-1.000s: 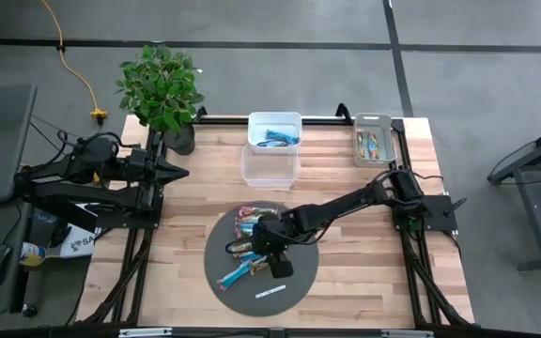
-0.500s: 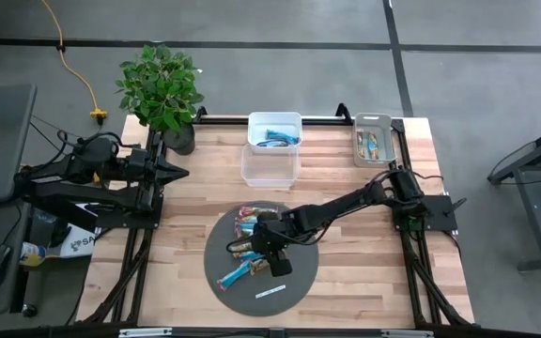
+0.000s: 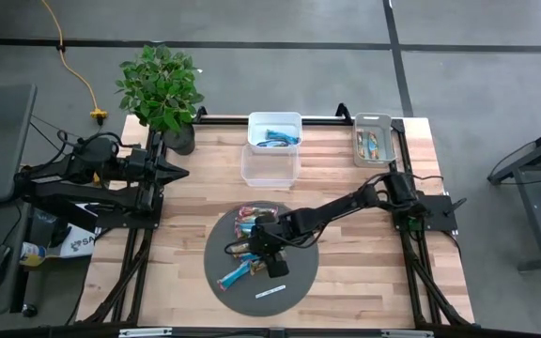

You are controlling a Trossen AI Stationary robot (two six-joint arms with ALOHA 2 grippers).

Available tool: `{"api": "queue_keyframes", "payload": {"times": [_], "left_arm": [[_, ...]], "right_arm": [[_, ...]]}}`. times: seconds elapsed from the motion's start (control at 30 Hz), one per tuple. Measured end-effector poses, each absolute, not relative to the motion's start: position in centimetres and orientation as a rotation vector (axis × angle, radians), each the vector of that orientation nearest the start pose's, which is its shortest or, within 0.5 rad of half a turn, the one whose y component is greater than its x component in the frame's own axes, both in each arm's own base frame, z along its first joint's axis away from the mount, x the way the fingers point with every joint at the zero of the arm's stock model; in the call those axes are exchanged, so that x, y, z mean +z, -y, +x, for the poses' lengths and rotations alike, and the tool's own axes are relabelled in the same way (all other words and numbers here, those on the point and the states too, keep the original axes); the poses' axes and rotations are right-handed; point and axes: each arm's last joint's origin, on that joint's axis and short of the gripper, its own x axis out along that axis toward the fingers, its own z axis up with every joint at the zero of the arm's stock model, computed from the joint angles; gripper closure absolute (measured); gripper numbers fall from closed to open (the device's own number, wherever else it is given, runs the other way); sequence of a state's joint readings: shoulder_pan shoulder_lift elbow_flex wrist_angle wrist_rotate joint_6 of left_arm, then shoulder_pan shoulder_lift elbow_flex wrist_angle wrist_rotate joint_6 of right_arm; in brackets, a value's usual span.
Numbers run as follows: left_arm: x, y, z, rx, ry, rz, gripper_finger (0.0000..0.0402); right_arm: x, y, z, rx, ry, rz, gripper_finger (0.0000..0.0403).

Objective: Pick and place Granola Bars by type
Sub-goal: Put the blue granola bar into the white bin

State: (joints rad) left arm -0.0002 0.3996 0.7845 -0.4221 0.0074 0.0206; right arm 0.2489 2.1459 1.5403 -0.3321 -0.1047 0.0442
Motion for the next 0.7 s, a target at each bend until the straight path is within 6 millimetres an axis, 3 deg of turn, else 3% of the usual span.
{"api": "queue_keyframes", "payload": {"times": [0.7], "left_arm": [[35.0,0.0,7.8,-0.008,-0.037,0.020,0.0401]], "right_arm": [[14.5,-11.4,44.3,0.294,-0.967,-0.060,0.0246]]}}
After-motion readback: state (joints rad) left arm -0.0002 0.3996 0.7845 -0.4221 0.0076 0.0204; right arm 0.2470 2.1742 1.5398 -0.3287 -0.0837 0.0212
